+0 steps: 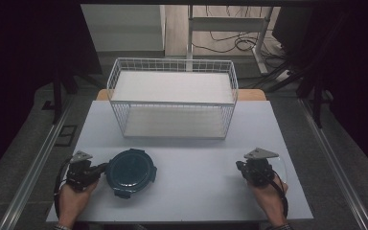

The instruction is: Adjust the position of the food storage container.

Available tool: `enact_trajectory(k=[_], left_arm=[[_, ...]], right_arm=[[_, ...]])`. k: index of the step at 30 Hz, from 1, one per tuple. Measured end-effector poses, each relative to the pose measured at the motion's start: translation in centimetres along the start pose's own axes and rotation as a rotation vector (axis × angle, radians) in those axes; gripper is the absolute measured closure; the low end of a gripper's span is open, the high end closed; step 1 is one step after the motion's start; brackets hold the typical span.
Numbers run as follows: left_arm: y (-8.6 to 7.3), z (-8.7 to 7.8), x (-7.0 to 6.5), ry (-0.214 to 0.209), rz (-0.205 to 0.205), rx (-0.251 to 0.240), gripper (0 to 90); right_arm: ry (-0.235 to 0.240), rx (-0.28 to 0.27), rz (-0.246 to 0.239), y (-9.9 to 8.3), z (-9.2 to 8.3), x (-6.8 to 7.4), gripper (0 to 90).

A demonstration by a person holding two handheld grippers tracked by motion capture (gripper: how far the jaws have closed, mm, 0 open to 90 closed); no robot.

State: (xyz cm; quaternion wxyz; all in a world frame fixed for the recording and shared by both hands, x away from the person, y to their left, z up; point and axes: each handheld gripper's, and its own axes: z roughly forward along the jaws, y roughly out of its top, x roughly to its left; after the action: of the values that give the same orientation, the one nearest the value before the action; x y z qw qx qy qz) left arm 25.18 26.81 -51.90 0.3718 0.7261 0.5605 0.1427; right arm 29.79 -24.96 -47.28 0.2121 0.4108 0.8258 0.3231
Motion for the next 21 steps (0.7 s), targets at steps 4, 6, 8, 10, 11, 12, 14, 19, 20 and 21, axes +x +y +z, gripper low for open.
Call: enact_trajectory(k=[4,6,8,10,11,12,14,19,20,21], left_arm=[[0.0,0.3,-1.4,-0.028,0.019,0.011,90.0],[0.1,0.7,-2.2,-0.045,0.024,0.015,90.0],[0.2,0.9,-2.7,-0.048,0.033,0.017,90.0],[0.5,1.3,-3.6,-0.063,0.051,0.021,90.0],[0.6,1.6,-4.0,-0.070,0.059,0.026,90.0],[0.7,1.8,-4.5,-0.077,0.069,0.029,90.0],[1.1,2.4,-5.8,-0.088,0.095,0.033,90.0],[1.5,3.2,-7.6,-0.112,0.132,0.039,90.0],[1.5,3.2,-7.6,-0.112,0.132,0.039,90.0],[1.6,3.4,-7.9,-0.116,0.136,0.041,90.0]], right_arm=[[0.054,-0.032,-0.047,0.6,0.2,1.5,87.2],[0.076,-0.027,-0.058,0.8,0.5,2.1,88.1],[0.088,-0.029,-0.064,0.8,0.6,2.3,88.5],[0.111,-0.031,-0.061,1.0,0.7,2.7,89.0],[0.122,-0.034,-0.057,1.0,0.8,2.9,89.1],[0.137,-0.034,-0.056,1.1,0.8,3.1,89.2],[0.178,-0.025,-0.057,1.1,1.0,3.7,89.4],[0.215,-0.018,-0.067,1.3,1.5,4.4,89.4],[0.215,-0.018,-0.067,1.3,1.5,4.4,89.4],[0.222,-0.017,-0.067,1.3,1.5,4.5,89.4]])
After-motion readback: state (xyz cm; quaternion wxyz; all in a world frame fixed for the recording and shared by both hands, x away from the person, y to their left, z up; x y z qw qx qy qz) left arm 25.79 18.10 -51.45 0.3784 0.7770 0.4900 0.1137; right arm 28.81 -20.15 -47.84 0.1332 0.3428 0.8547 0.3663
